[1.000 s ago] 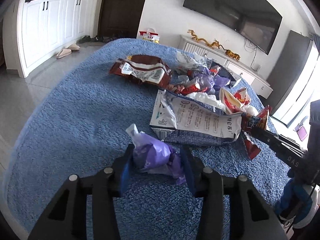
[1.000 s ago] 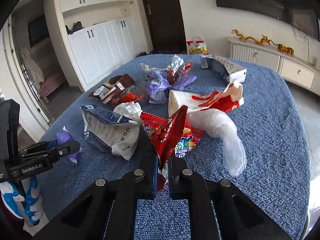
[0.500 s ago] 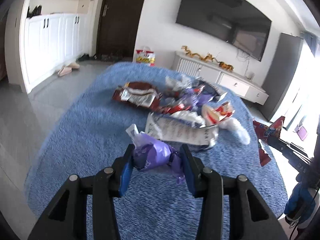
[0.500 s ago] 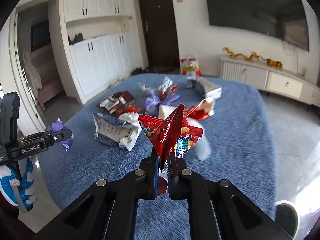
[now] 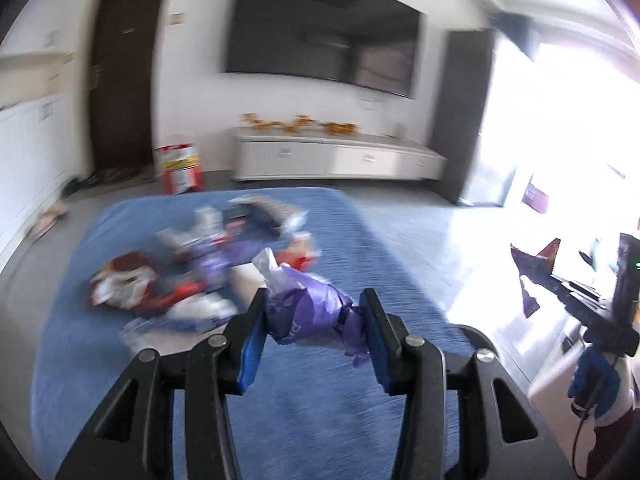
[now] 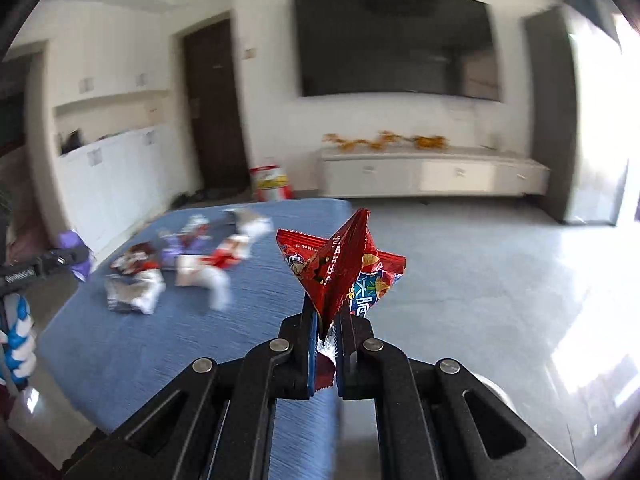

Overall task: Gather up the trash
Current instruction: 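Carry both wrappers to the white bin and open both tools to drop them, then move both tools back over the table toward the remaining wrappers, then grasp the white-blue bag with the left tool while the right tool grasps the clear plastic bag, then carry both bags to the white bin and open both tools over it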

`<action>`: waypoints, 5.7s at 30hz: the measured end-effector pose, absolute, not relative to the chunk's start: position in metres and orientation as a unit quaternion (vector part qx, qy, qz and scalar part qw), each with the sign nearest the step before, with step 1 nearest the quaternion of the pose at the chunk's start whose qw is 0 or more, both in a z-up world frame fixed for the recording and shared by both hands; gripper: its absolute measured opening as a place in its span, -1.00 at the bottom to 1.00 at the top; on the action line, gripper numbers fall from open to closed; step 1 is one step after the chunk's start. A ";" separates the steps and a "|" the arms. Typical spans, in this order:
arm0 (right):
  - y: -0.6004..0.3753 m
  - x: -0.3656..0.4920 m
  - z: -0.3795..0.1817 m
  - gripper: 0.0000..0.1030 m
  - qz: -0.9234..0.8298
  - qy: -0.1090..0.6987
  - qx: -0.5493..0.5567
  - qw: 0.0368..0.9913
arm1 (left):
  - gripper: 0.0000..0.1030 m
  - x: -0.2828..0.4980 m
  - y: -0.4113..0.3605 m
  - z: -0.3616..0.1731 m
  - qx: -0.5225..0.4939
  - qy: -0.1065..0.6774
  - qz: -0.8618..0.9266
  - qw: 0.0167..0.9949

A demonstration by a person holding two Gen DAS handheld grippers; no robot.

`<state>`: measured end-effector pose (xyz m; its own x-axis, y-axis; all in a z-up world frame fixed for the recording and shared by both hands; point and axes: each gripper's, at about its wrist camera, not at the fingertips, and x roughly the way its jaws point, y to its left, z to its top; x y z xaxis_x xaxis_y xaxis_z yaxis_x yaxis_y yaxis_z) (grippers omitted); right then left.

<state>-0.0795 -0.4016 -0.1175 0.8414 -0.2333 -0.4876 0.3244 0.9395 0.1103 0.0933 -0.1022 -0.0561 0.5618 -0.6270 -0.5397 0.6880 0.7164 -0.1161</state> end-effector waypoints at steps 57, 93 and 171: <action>-0.478 -0.104 -0.152 -0.21 -0.215 0.278 0.150 0.924 | 0.22 0.083 -0.258 -0.056 0.137 0.286 -0.503 0.804; -0.311 0.087 -0.126 0.00 -0.008 0.379 0.032 0.925 | 0.43 0.271 0.051 -0.161 -0.002 0.429 -0.414 0.803; -0.445 -0.048 -0.158 -0.71 -0.126 0.335 0.131 0.925 | -0.50 0.140 -0.138 -0.070 0.049 0.368 -0.532 0.761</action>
<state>-0.0479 -0.4455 -0.1577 0.7443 -0.1445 -0.6521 0.3199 0.9342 0.1581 0.1396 -0.1377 -0.0696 0.1618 -0.7737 -0.6125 0.8456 0.4287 -0.3180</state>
